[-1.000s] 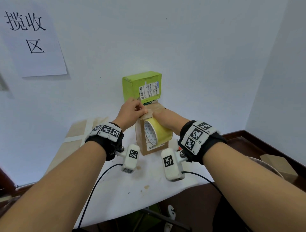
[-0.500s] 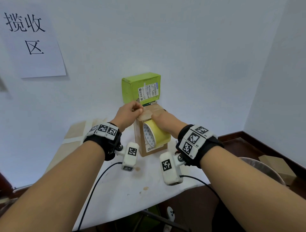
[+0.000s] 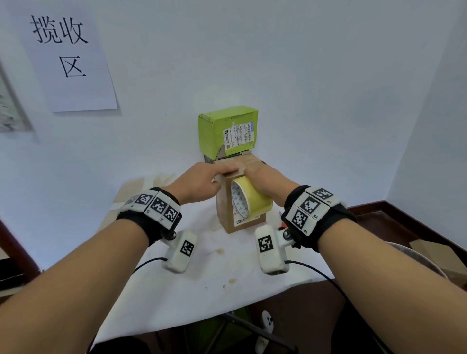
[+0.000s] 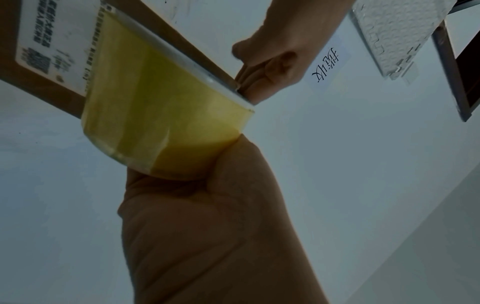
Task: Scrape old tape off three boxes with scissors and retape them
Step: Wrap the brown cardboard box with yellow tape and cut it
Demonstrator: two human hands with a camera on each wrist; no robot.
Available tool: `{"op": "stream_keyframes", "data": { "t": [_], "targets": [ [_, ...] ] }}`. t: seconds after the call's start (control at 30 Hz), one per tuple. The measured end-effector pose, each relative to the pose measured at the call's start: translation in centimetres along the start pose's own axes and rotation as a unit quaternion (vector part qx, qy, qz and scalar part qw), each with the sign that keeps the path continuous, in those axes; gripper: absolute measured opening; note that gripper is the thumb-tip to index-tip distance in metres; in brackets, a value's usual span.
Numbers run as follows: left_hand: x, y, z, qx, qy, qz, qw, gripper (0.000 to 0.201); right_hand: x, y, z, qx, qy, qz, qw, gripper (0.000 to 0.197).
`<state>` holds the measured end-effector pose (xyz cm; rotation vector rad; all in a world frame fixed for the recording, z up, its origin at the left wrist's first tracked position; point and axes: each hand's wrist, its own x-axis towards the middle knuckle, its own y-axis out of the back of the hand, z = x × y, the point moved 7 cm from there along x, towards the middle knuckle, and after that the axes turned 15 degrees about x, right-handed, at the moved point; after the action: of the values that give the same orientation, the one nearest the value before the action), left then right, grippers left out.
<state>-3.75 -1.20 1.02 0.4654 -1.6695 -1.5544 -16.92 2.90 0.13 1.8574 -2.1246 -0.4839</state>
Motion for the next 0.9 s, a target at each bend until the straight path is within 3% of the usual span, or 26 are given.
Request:
{"op": "stream_keyframes", "data": {
  "t": [0.13,0.27,0.47,0.9],
  "targets": [
    [0.0,-0.5,-0.2,0.029,-0.025,0.023,0.999,0.056,-0.1,-0.1,0.4,0.04,0.005,0.009,0.999,0.048],
    [0.2,-1.2,0.2,0.1,-0.066,-0.022,0.993,0.07,-0.1,-0.6,2.2,0.164,-0.047,0.008,0.985,0.062],
    [1.0,-1.0,2.2,0.18,-0.086,0.018,0.98,0.068,-1.1,-0.4,2.6,0.234,-0.039,-0.015,0.971,0.035],
    [1.1,-2.0,0.4,0.075,0.006,-0.011,0.997,0.072,-1.7,-0.2,2.3,0.215,-0.022,0.012,0.976,0.036]
  ]
}}
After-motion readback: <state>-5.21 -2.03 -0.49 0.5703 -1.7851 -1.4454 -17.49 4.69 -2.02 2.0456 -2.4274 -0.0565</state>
